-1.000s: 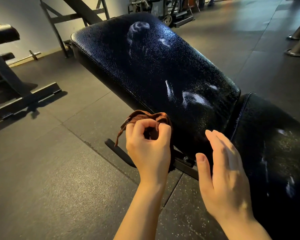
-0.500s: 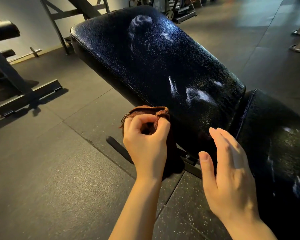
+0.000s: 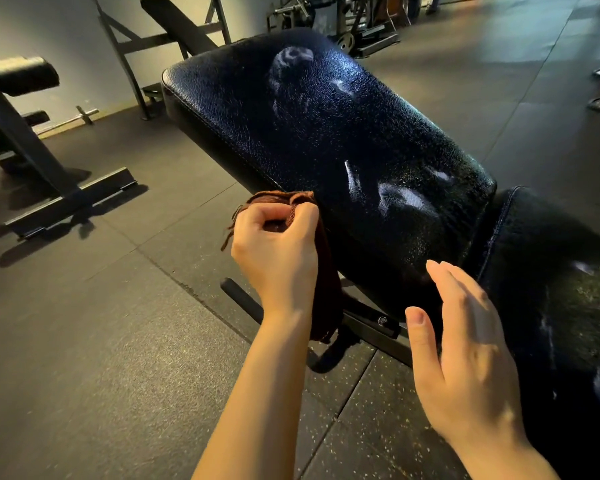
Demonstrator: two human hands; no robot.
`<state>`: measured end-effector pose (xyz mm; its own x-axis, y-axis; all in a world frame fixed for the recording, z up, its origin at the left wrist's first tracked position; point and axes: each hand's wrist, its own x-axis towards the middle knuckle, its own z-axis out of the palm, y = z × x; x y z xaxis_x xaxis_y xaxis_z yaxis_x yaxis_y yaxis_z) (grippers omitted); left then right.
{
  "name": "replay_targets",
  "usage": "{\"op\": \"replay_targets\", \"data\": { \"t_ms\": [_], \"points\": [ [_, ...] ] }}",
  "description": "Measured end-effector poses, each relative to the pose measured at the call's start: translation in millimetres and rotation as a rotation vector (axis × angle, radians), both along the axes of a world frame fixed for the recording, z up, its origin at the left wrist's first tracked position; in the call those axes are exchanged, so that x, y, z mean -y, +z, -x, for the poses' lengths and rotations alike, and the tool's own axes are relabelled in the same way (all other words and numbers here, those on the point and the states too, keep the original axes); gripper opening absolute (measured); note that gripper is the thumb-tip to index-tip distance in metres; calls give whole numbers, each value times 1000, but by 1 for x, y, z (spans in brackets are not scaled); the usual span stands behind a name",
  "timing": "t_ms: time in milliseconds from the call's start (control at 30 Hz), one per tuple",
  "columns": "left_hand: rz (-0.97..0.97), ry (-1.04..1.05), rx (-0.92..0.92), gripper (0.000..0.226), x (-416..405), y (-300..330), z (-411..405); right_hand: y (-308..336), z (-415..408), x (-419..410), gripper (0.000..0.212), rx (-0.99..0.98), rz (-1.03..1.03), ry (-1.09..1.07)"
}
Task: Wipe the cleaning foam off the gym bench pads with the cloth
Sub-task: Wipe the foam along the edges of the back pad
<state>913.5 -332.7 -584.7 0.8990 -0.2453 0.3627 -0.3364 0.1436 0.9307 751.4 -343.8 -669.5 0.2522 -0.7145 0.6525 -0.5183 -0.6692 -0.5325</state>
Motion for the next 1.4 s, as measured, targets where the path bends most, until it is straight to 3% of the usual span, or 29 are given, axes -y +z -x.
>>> {"op": "replay_targets", "data": {
  "t_ms": [700, 900, 1000, 1100, 1267, 1400],
  "points": [
    [93, 135, 30, 6, 12, 50, -87, -1, 2, -1, 54, 41, -63, 50],
    [55, -137, 216, 3, -5, 24, -61, 4, 2, -3, 59, -66, -93, 41],
    [-8, -318, 329, 14, -21, -14, -27, 8, 1, -3, 57, -95, -84, 32],
    [-109, -345, 285, 40, -8, -25, -23, 24, -11, 1, 54, -137, 41, 103],
    [9, -212, 154, 54, 30, 33, -75, 41, -37, 21, 54, -377, 248, 233],
    [-54, -140, 291, 59, 48, 80, -135, 32, -51, 31, 53, -394, 314, 193]
  ]
}}
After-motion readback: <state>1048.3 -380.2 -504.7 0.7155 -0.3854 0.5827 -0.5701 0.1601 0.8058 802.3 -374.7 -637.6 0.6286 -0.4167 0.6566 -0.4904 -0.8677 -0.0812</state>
